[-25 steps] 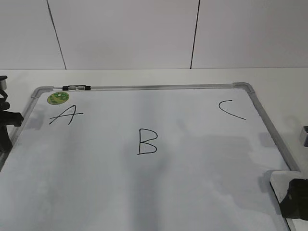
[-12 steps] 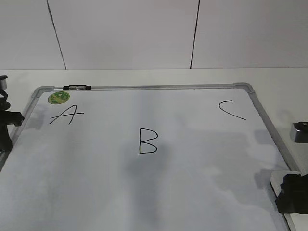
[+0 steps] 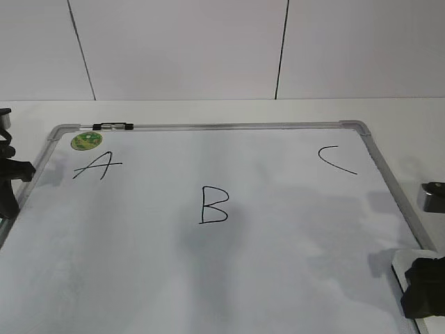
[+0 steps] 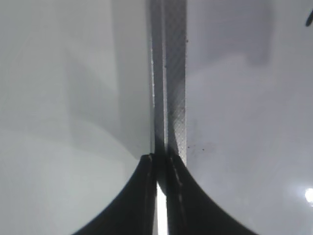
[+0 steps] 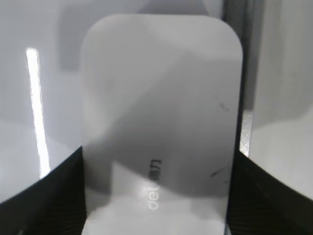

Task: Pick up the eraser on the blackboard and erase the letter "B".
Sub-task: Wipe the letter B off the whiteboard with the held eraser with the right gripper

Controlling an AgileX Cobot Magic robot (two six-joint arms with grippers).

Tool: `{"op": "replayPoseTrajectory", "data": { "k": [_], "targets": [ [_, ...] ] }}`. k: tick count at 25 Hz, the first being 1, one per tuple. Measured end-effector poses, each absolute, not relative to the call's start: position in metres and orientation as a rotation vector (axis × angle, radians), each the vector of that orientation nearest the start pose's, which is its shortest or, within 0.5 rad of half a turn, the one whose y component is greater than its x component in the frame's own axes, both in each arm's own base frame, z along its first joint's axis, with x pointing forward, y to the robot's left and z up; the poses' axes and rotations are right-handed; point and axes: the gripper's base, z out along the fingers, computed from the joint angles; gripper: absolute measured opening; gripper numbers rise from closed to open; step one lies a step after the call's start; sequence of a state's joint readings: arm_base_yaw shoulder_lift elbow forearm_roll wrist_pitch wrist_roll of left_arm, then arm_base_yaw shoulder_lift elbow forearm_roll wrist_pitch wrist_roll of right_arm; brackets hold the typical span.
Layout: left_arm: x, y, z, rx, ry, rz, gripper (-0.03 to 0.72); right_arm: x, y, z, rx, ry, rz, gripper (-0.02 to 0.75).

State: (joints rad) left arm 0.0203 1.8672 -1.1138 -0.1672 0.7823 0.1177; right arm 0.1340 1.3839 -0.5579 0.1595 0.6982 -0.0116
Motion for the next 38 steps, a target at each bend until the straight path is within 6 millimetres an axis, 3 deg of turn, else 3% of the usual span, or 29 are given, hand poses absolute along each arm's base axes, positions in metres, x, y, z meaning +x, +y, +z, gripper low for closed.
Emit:
{"op": "replayPoseTrajectory", "data": {
  "k": [8,25,34,38],
  "targets": [
    [0.342,-0.004,0.155,-0.01,3.004,-0.174,0.016,0.197,0.038,0.178,-0.069,3.114,0.194,0.563],
    [0.341,-0.004,0.154,-0.021,3.018,-0.184,0.015,0.22,0.041,0.21,-0.093,3.055,0.208,0.562],
    [0.339,-0.005,0.154,-0.059,3.046,-0.195,0.015,0.245,0.045,0.254,-0.107,2.98,0.219,0.561],
    [0.339,-0.005,0.154,-0.062,3.048,-0.196,0.015,0.262,0.052,0.261,-0.114,3.014,0.219,0.561]
  ]
}}
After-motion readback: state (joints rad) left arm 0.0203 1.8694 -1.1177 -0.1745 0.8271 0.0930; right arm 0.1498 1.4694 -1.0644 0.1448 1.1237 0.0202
